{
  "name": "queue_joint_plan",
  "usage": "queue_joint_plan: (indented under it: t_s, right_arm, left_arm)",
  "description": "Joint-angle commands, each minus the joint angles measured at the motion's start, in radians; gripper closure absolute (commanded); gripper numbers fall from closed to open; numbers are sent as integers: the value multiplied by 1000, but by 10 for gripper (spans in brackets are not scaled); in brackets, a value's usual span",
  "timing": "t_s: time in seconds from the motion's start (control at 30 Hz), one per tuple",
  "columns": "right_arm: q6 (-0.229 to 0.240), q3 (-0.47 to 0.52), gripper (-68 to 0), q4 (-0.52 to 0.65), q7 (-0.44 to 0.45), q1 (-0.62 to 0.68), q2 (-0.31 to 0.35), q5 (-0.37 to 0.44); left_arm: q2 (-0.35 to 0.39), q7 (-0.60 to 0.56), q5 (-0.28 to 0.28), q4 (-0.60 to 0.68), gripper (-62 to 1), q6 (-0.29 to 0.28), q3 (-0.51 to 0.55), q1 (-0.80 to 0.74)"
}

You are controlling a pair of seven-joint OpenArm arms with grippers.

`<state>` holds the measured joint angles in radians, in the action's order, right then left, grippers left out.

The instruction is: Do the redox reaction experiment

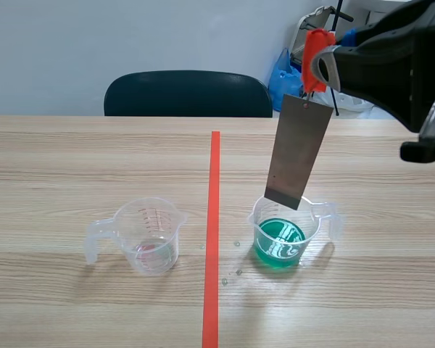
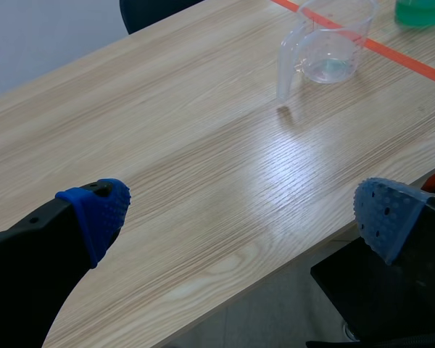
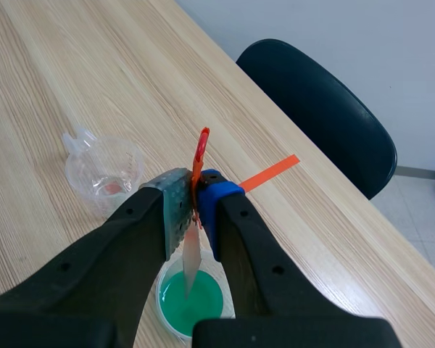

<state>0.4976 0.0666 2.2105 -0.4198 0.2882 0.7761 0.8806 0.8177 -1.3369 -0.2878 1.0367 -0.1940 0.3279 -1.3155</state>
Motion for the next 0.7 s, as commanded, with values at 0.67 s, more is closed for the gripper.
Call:
queue_joint_plan:
  t_s: [0.67]
  right_arm:
    - [-34, -540, -8, -211, -1, -575, -83, 10]
  left_arm:
    - [-3, -22, -7, 10, -623, -2, 5, -1]
